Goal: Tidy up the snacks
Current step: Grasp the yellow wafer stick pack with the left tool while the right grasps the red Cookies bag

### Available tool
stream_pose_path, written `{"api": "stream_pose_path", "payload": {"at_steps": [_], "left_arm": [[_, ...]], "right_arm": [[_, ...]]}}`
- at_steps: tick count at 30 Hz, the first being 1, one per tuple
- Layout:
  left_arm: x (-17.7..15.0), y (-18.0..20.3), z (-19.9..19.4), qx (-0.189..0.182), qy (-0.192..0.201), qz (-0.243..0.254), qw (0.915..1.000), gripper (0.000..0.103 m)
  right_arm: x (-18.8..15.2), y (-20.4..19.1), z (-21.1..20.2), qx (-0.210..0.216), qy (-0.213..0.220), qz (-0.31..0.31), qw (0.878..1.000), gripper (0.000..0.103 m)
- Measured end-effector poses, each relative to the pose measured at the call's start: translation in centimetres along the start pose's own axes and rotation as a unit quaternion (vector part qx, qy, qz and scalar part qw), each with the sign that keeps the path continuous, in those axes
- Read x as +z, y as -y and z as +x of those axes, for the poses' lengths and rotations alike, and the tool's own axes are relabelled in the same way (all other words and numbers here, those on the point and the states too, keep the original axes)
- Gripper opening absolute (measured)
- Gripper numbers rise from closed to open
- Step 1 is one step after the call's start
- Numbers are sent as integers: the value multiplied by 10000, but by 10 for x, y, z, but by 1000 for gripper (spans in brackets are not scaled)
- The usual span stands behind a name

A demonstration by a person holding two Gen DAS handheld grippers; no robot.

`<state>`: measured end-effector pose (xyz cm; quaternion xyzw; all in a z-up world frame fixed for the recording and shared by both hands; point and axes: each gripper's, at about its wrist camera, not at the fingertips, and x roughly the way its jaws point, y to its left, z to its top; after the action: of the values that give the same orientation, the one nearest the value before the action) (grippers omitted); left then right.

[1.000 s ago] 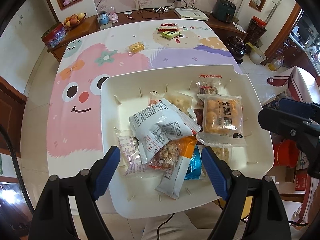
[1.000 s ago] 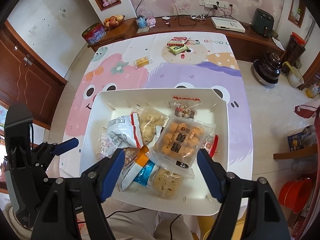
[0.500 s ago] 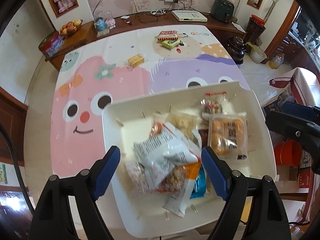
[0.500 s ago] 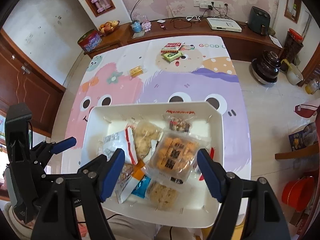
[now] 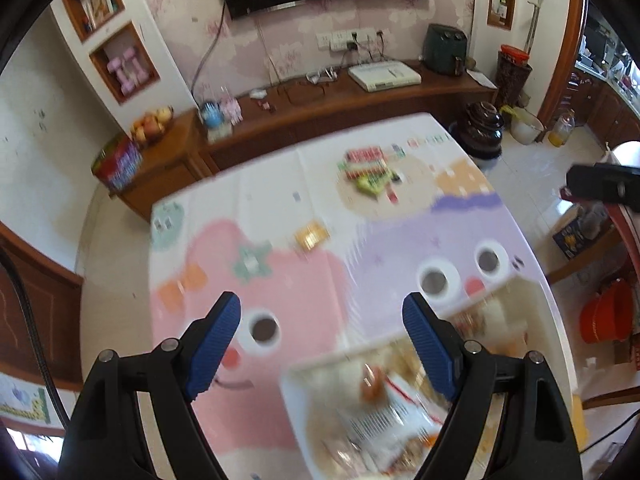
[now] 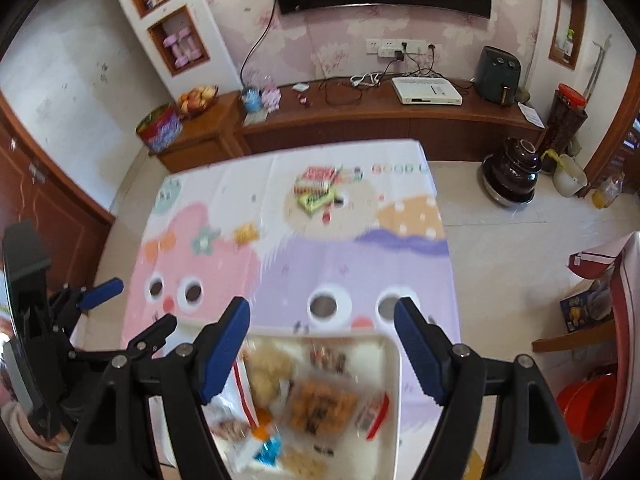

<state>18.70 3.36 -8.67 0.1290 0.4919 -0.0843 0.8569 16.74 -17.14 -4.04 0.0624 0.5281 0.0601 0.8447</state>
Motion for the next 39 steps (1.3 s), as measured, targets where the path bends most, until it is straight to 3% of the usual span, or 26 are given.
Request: {"api": "stream_pose_path", "payload": {"at_steps": [9,18,26,33,39], "left_arm": [[58,-20,34,123,109,178,9997,84],[86,-36,137,1,-400,418,9983,84],[73,-41,230,-626,-1063,657,9902,84],[64,-35,263,-706,-1235,735,9871,84],[56,-29,272,-773,-1279,755,9859,82]], "right_arm": [[92,12,33,-66,114,305,9994,76],[148,11,128,12,-483,570,9972,76],[165,13,226,243,-1140,991,9882,76],[165,6,290,157,-1495,1123,9822,76],[166,-16,319,-9,-1660,941,9816,75]]}}
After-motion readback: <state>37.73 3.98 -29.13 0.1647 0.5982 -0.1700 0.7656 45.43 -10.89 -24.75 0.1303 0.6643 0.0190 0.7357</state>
